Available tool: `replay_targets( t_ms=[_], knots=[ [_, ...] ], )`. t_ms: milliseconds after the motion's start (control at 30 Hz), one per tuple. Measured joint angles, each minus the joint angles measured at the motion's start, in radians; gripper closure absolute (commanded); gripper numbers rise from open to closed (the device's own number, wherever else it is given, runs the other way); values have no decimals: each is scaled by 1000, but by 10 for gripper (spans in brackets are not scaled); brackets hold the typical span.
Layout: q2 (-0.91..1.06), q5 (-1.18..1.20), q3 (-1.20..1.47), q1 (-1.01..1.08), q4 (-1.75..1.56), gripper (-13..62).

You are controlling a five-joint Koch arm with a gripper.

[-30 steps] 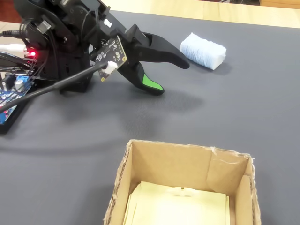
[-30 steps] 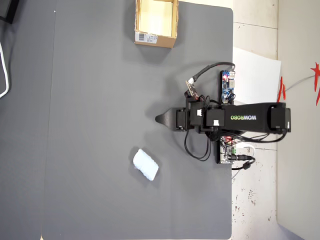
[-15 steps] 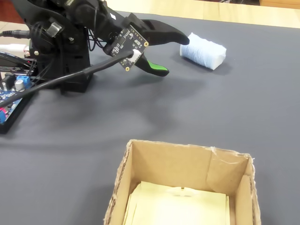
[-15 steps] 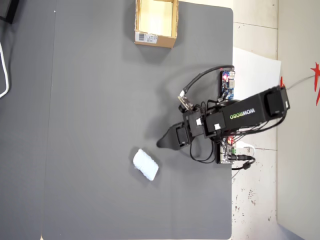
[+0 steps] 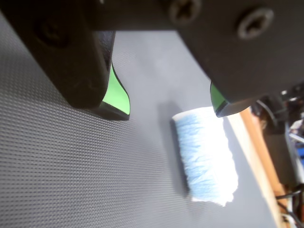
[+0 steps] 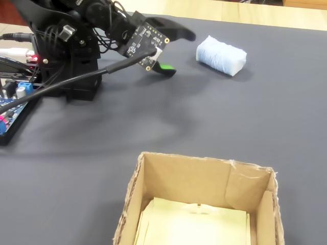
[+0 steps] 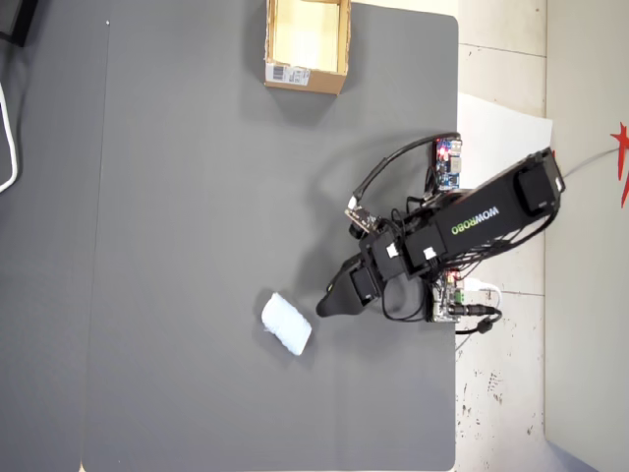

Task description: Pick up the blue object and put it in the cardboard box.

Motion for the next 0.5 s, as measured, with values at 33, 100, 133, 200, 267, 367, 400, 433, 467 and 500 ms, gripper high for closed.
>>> replay_targets(
  t_ms=[33,100,133,200,267,367,400,433,467,500],
  knots=[
    [0,0,-23,0,35,165],
    [0,0,-64,0,124,165],
    [0,0,-74,0,153,165],
    [0,0,-121,0,216,165],
    [0,0,-187,0,272,165],
    [-32,0,-250,0,275,166],
    [-67,0,-298,0,291,166],
    [-69,0,-302,0,293,166],
    [-118,-2,-341,0,325,166],
    [-127,0,-350,0,330,165]
  ],
)
